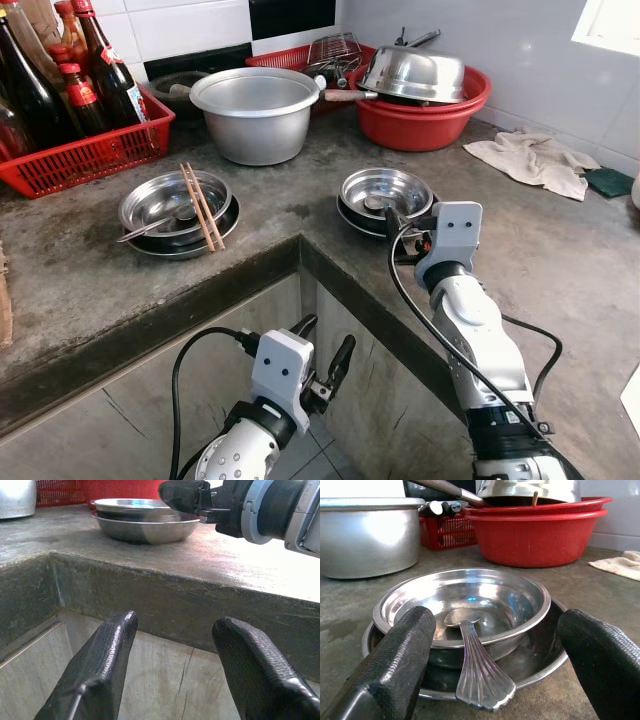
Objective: Kitchen organization
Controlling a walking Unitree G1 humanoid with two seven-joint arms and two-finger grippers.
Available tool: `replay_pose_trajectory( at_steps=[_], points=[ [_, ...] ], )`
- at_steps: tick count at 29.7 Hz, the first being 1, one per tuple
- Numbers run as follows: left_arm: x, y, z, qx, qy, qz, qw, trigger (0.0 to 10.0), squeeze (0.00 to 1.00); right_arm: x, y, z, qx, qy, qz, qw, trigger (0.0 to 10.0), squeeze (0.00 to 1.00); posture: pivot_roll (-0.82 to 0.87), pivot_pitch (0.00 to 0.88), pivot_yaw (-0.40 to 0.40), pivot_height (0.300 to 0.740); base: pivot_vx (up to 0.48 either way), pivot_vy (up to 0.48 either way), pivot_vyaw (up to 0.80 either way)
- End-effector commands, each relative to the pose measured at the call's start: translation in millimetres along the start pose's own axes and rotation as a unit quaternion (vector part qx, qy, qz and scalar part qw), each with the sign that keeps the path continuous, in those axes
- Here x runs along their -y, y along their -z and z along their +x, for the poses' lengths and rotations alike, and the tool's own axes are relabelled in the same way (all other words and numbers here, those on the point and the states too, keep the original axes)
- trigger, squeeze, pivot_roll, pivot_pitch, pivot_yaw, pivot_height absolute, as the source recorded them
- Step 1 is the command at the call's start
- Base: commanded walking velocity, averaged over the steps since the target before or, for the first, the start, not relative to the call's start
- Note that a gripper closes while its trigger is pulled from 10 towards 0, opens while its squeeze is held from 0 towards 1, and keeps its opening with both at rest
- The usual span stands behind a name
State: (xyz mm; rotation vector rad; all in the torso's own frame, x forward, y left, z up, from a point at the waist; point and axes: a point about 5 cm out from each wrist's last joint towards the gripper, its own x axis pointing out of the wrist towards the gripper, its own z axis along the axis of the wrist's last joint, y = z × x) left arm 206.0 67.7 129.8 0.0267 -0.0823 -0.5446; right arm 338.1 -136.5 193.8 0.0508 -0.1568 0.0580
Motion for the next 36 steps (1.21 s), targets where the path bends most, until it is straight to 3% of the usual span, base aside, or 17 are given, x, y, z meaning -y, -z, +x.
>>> replay_pose_trajectory(
  at_steps=[1,4,5,7,8,9,10,11,22,23,24,25,36],
  points=[
    [0.2,-7.9,0.3,0.019,0.002,0.003,1.000,10.0,0.00,0.6,-2.1,3.5,0.006,-0.003,0.008,1.000,10.0,0.00,0.21,0.107,-0.041,0.740,0.000,0.000,0.00],
    [0.4,-8.0,0.4,0.019,0.002,0.004,1.000,10.0,0.00,0.5,-1.2,4.3,0.005,-0.004,0.008,1.000,10.0,0.00,0.22,0.108,-0.042,0.740,0.000,0.000,0.00],
    [0.4,-8.1,0.4,0.019,0.003,0.004,1.000,10.0,0.00,0.3,-1.1,4.3,0.005,-0.004,0.008,1.000,7.9,0.00,0.22,0.108,-0.042,0.740,0.000,0.000,0.00],
    [0.5,-8.1,0.4,0.019,0.003,0.004,1.000,10.0,0.00,-0.1,-0.6,4.2,0.004,-0.005,0.009,1.000,0.9,0.00,0.21,0.107,-0.040,0.740,0.000,0.000,0.00],
    [0.5,-8.1,0.3,0.019,0.002,0.005,1.000,10.0,0.00,-0.2,-0.4,4.2,0.004,-0.005,0.009,1.000,0.0,0.00,0.21,0.107,-0.040,0.740,0.000,0.000,0.00],
    [0.4,-7.9,0.4,0.019,0.002,0.005,1.000,10.0,0.00,-0.6,-0.1,4.3,0.004,-0.006,0.009,1.000,0.0,0.00,0.22,0.108,-0.040,0.740,0.000,0.000,0.00],
    [0.3,-7.8,0.5,0.019,0.002,0.005,1.000,10.0,0.00,-0.7,0.0,4.4,0.004,-0.006,0.009,1.000,0.8,0.00,0.22,0.108,-0.040,0.740,0.000,0.000,0.00],
    [0.3,-7.8,0.5,0.019,0.002,0.005,1.000,10.0,0.00,-0.8,0.1,4.5,0.003,-0.007,0.008,1.000,10.0,0.00,0.22,0.108,-0.040,0.740,0.000,0.000,0.00],
    [0.0,-7.6,0.8,0.018,0.001,0.005,1.000,10.0,0.00,-0.6,-0.4,6.2,0.003,-0.006,0.010,1.000,10.0,0.00,0.22,0.107,-0.039,0.740,0.000,0.000,0.00],
    [-0.1,-7.6,1.1,0.019,0.001,0.006,1.000,10.0,0.00,-0.4,-0.7,6.7,0.004,-0.005,0.009,1.000,4.1,0.00,0.22,0.107,-0.040,0.740,0.000,0.000,0.00],
    [-0.2,-7.6,1.2,0.019,0.001,0.006,1.000,10.0,0.00,-0.4,-0.8,6.9,0.004,-0.005,0.009,1.000,4.1,0.00,0.22,0.107,-0.040,0.740,0.000,0.000,0.00],
    [-0.2,-7.7,1.2,0.019,0.000,0.006,1.000,10.0,0.00,-0.3,-1.1,7.0,0.005,-0.005,0.010,1.000,0.0,0.00,0.22,0.106,-0.040,0.740,0.000,0.000,0.00],
    [0.0,-8.0,1.8,0.020,0.000,0.006,1.000,10.0,0.00,0.8,-2.8,8.6,0.008,-0.004,0.010,1.000,0.0,0.00,0.21,0.106,-0.040,0.740,0.000,0.000,0.00]
  ],
)
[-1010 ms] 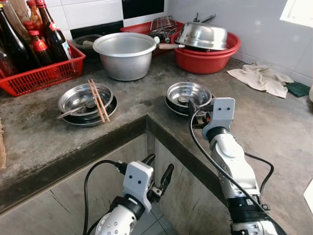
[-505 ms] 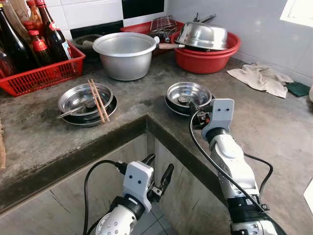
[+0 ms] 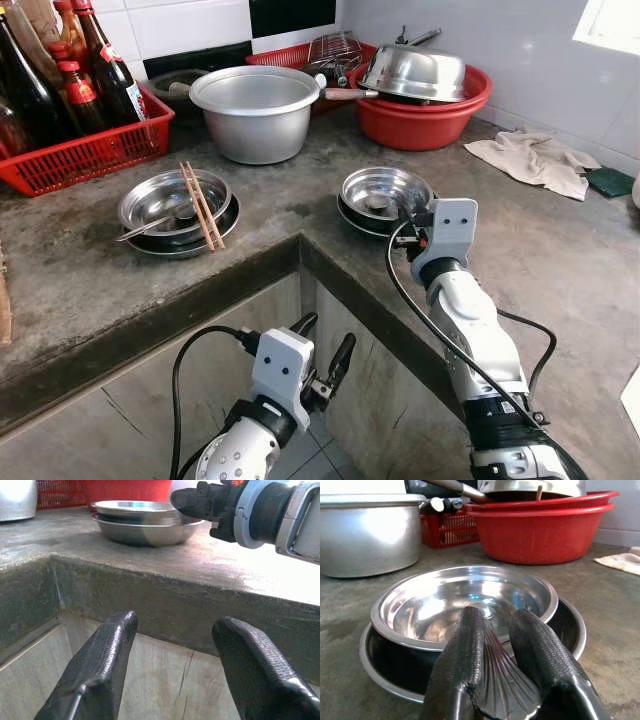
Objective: Kitchen organization
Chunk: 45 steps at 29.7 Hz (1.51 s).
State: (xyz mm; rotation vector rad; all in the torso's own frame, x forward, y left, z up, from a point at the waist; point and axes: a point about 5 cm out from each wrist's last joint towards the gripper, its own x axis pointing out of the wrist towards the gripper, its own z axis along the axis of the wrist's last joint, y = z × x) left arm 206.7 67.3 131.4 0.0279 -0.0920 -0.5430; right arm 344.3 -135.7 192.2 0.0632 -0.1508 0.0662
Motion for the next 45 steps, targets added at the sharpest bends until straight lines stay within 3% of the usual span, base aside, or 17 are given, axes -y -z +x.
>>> replay_pose_trajectory(
  at_steps=[1,10,17,23,25,26,34,45],
  points=[
    [0.0,-6.4,0.9,0.015,0.000,0.004,1.000,10.0,0.00,1.1,-5.7,2.7,0.011,0.000,0.003,1.000,0.0,0.00,0.22,0.106,-0.041,0.740,0.000,0.000,0.00],
    [0.1,-6.3,0.9,0.016,0.000,0.004,1.000,10.0,0.00,0.9,-9.7,3.0,0.021,0.005,0.007,1.000,0.0,0.00,0.22,0.102,-0.043,0.740,0.000,0.000,0.00],
    [-1.3,-7.3,2.6,0.019,-0.004,0.008,1.000,10.0,0.00,-4.7,-47.2,2.7,0.095,0.008,0.031,0.995,0.0,0.00,0.21,0.094,-0.041,0.740,0.000,0.000,0.00],
    [-2.9,-7.2,4.2,0.020,-0.008,0.009,1.000,10.0,0.00,-9.2,-69.4,-9.2,0.143,0.012,0.014,0.990,0.0,0.00,0.21,0.078,-0.041,0.740,0.000,0.000,0.00],
    [-4.2,-7.4,4.9,0.021,-0.011,0.010,1.000,10.0,0.00,-9.1,-76.2,-22.1,0.164,0.027,-0.013,0.986,0.0,0.00,0.21,0.077,-0.039,0.740,0.000,0.000,0.00],
    [-5.1,-7.7,5.6,0.022,-0.012,0.009,1.000,10.0,0.00,-7.5,-76.8,-28.6,0.167,0.040,-0.025,0.985,10.0,0.00,0.20,0.069,-0.034,0.740,0.000,0.000,0.00],
    [-9.1,-9.8,9.1,0.027,-0.013,0.010,1.000,10.0,0.00,-1.3,-76.5,-50.7,0.176,0.077,-0.062,0.979,10.0,0.00,0.19,0.052,-0.024,0.740,0.000,0.114,0.00],
    [-9.5,-9.6,11.8,0.027,-0.006,0.015,0.999,10.0,0.00,7.6,-55.7,-68.7,0.129,0.108,-0.091,0.982,10.0,0.00,0.19,0.057,-0.015,0.740,0.000,0.442,-0.79]
  ],
)
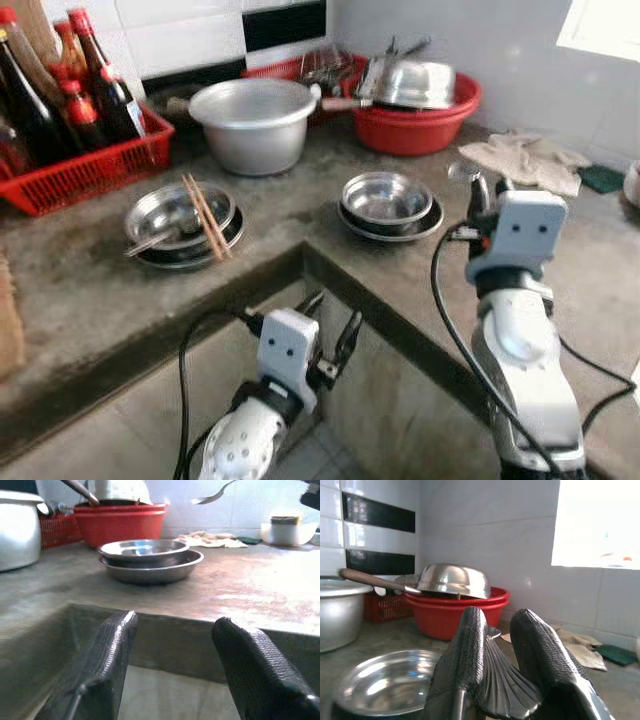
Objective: Kitchen organization
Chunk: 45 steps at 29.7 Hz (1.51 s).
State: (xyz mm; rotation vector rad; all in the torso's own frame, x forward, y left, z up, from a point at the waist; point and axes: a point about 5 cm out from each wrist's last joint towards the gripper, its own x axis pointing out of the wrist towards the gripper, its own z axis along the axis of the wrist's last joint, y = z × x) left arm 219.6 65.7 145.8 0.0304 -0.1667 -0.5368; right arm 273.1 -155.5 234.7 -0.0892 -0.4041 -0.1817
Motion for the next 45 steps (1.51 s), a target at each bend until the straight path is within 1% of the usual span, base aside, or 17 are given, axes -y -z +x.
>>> replay_pose_trajectory(
  at_steps=[1,4,8,12,15,16,17,20,30,34,45],
  points=[
    [-3.5,2.6,-0.9,-0.004,-0.002,0.006,1.000,10.0,0.00,-1.9,-1.2,-7.0,-0.004,-0.006,-0.006,1.000,10.0,0.00,0.18,0.058,-0.013,0.740,0.000,0.000,-0.79],
    [-2.8,2.8,-0.3,-0.006,0.000,0.004,1.000,10.0,0.00,0.4,0.0,-9.4,-0.010,-0.003,-0.012,1.000,10.0,0.00,0.18,0.060,-0.010,0.740,0.000,0.000,-0.79],
    [-2.5,3.5,0.7,-0.008,0.010,0.022,1.000,10.0,0.00,1.5,0.0,-10.0,-0.012,0.002,-0.016,1.000,10.0,0.00,0.18,0.064,-0.005,0.740,0.000,0.000,-0.79],
    [-2.4,4.3,1.0,-0.010,0.014,0.030,0.999,10.0,0.00,1.0,-0.9,-10.9,-0.013,0.005,-0.017,1.000,10.0,0.00,0.18,0.066,-0.005,0.740,0.000,-0.468,-0.79],
    [-2.3,5.2,0.9,-0.014,0.011,0.029,0.999,10.0,0.00,-0.4,-1.1,-11.2,-0.013,0.005,-0.016,1.000,10.0,0.00,0.18,0.067,-0.003,0.740,0.000,-0.399,-0.78],
    [-2.2,4.5,1.3,-0.012,0.009,0.012,1.000,10.0,0.00,-0.6,-1.4,-11.1,-0.013,0.005,-0.016,1.000,10.0,0.00,0.18,0.067,-0.007,0.740,0.000,0.000,-0.78],
    [-2.7,3.5,1.5,-0.010,0.006,0.005,1.000,10.0,0.00,-0.7,-1.5,-11.1,-0.013,0.005,-0.016,1.000,10.0,0.00,0.18,0.069,-0.001,0.740,0.000,0.000,-0.78],
    [-2.8,2.8,1.7,-0.008,0.005,0.005,1.000,10.0,0.00,-0.9,-1.3,-11.2,-0.014,0.004,-0.016,1.000,10.0,0.00,0.18,0.069,-0.001,0.740,0.000,0.000,-0.78],
    [-4.6,1.8,2.8,-0.006,0.002,0.025,1.000,10.0,0.00,-3.1,-0.6,-9.3,-0.018,-0.002,-0.016,1.000,10.0,0.00,0.18,0.070,-0.006,0.740,0.000,0.000,-0.78],
    [-3.5,2.4,2.7,-0.007,0.006,0.022,1.000,10.0,0.00,-4.7,-1.2,-7.3,-0.019,-0.007,-0.019,1.000,10.0,0.00,0.18,0.071,-0.005,0.740,0.212,-0.370,-0.78],
    [-4.0,2.8,2.7,-0.009,0.006,0.033,0.999,10.0,0.00,-6.5,-1.6,2.0,-0.020,-0.020,-0.018,0.999,10.0,0.00,0.18,0.073,-0.007,0.740,0.300,-0.372,0.00]
  ],
)
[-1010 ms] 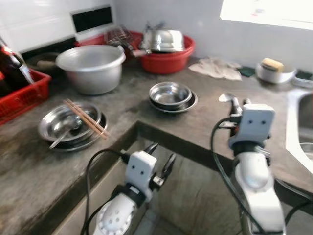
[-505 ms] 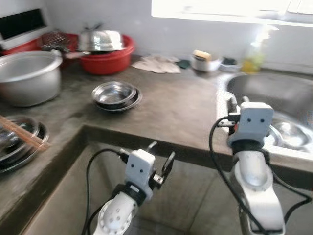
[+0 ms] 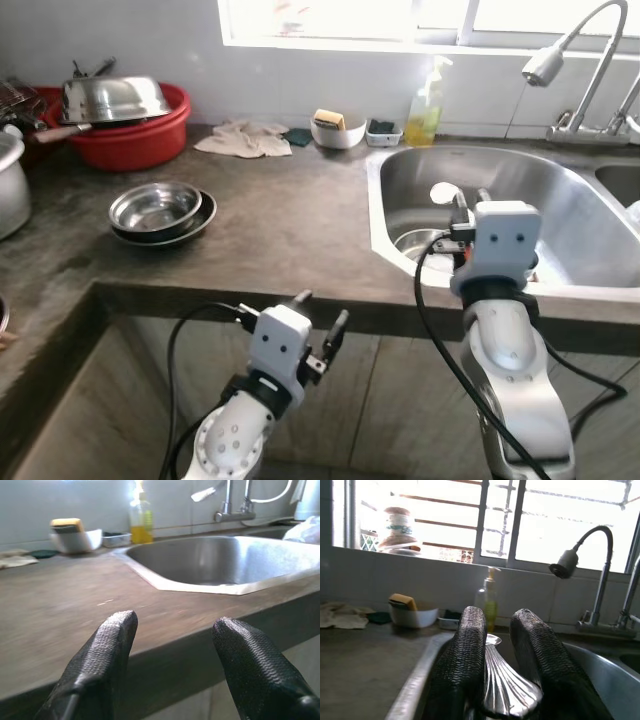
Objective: Kitchen organization
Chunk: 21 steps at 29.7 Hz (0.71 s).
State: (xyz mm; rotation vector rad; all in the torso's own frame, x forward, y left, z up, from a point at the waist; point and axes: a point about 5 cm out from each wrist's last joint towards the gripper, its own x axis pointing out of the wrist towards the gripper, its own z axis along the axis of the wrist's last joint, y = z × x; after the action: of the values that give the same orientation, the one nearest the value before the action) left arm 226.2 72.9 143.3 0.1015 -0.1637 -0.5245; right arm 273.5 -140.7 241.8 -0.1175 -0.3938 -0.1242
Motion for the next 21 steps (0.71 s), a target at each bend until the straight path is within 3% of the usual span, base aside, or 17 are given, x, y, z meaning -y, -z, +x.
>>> replay_pose_trajectory(
  at_steps=[1,15,21],
  points=[
    [5.2,-0.8,1.0,0.002,0.009,-0.001,1.000,10.0,0.00,8.0,6.6,1.8,-0.018,0.010,-0.009,1.000,10.0,0.00,0.18,0.073,-0.007,0.740,0.304,-0.368,0.00],
    [6.2,-0.8,0.1,0.003,0.013,-0.003,1.000,10.0,0.00,22.3,9.7,24.8,-0.045,-0.001,-0.026,0.999,10.0,0.00,0.19,0.075,-0.003,0.740,0.311,-0.362,0.00],
    [3.8,1.3,-0.3,-0.006,0.000,-0.018,1.000,10.0,0.00,32.2,14.4,38.5,-0.081,0.009,-0.049,0.995,10.0,0.00,0.19,0.072,-0.006,0.740,0.055,0.000,0.00]
  ],
)
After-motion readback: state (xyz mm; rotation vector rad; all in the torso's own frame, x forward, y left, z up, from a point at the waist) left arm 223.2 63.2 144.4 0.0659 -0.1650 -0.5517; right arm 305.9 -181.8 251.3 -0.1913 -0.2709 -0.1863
